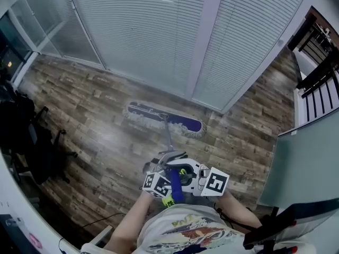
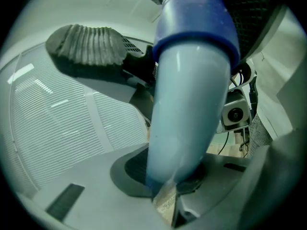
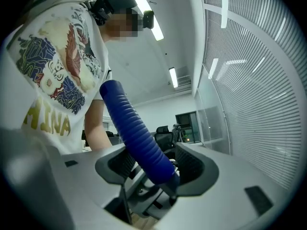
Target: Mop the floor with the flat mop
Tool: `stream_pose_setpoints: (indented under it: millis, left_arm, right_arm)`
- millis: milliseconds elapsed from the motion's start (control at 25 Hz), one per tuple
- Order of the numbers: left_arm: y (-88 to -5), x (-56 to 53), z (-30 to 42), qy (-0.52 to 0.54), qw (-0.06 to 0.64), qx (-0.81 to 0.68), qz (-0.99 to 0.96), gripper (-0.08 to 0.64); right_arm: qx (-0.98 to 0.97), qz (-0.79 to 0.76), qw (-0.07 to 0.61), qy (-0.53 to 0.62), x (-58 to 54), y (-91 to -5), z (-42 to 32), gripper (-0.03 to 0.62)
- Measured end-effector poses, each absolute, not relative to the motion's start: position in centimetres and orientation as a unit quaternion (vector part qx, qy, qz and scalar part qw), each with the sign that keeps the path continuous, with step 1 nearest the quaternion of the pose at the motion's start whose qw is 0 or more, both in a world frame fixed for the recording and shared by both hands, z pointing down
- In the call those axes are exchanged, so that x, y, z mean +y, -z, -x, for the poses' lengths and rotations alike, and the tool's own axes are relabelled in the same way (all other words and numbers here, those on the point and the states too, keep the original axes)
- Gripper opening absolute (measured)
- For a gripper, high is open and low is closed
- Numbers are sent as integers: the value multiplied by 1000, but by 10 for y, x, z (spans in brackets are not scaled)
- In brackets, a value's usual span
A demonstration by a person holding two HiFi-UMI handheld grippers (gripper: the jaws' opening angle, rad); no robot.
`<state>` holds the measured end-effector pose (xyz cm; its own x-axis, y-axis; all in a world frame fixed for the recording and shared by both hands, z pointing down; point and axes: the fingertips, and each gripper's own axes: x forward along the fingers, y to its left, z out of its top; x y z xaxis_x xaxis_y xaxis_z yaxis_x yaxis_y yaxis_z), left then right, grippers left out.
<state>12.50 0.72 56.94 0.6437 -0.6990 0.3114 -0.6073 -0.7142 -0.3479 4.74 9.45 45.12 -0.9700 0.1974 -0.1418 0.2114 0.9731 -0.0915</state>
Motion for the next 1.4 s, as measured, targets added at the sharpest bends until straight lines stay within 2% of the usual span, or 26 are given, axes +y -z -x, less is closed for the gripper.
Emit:
stream_pose_setpoints:
  millis: [480, 680, 1120, 1400]
  left_arm:
    - [-584, -206, -79, 250, 116, 365, 890, 37]
    - [-579, -247, -61, 245, 111, 353, 896, 38]
    - [-580, -197, -65, 243, 78, 387, 886, 49]
    - [-575, -99, -71, 231, 63, 411, 880, 48]
  right_arm:
    - [991, -108, 59, 57, -116, -469, -9, 249]
    - [991, -96, 57, 68, -159, -470, 10, 249]
    - [987, -138, 21, 79, -102, -474, 2, 259]
    - [983, -162, 5, 86, -1, -471, -6, 261]
